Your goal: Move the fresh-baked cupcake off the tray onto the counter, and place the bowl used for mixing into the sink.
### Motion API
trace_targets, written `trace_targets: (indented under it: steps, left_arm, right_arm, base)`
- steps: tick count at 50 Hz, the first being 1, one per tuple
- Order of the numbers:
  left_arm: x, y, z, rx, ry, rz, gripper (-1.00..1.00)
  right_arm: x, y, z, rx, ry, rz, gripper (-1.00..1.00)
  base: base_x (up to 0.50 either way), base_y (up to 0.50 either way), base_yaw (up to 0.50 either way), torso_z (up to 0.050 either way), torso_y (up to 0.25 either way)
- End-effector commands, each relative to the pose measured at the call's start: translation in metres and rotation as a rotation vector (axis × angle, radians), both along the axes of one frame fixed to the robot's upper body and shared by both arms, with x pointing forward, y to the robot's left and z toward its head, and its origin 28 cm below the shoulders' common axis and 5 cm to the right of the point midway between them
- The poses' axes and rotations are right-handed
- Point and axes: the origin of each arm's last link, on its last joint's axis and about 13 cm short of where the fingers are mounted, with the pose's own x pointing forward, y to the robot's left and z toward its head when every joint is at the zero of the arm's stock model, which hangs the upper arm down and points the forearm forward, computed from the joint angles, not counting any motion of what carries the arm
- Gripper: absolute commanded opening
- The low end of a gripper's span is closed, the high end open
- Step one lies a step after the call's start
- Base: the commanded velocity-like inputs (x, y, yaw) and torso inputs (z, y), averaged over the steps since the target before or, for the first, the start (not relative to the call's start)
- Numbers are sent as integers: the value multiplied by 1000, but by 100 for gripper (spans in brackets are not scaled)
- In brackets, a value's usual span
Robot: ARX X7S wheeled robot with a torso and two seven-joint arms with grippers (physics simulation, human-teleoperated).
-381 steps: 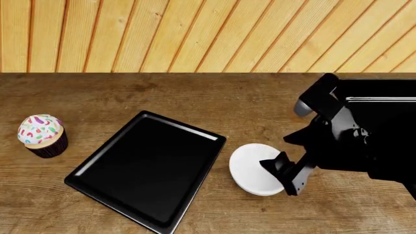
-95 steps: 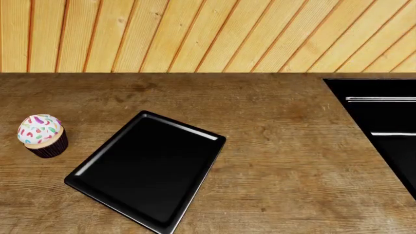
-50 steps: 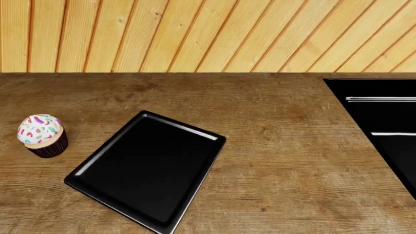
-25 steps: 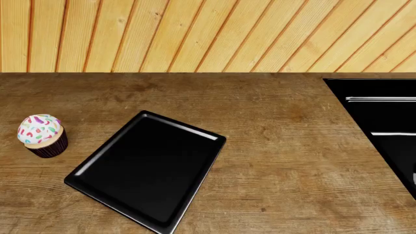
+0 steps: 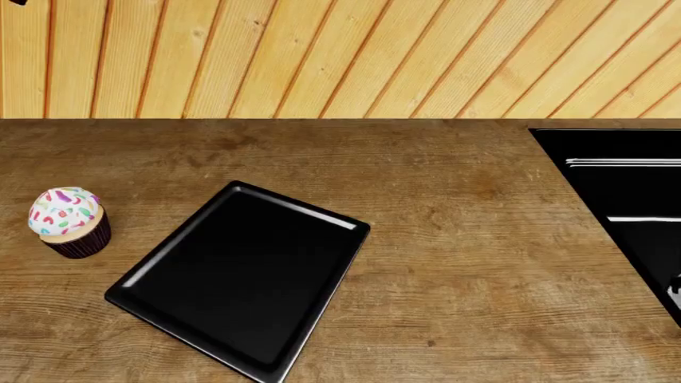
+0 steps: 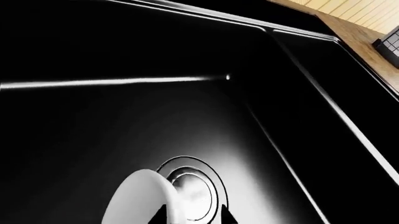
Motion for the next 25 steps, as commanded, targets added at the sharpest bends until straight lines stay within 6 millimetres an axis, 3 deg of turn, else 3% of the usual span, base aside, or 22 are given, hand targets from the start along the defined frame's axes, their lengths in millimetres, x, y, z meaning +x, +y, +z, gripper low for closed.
trace_targets:
  steps: [1, 15, 25]
  left_arm:
    - [-1, 0, -1, -3, 2, 0, 100]
    - [-1, 0, -2, -7, 9, 4, 100]
    - [0, -1, -2, -3, 5, -1, 100]
  right_arm:
    - [1, 2, 3, -4, 0, 17, 100]
    - [2, -1, 18, -39, -90, 16, 100]
    - [2, 0, 36, 0, -304, 43, 100]
  base:
    - [0, 0, 0, 0, 0]
    - [0, 0, 0, 0, 0]
    - [0, 0, 0, 0, 0]
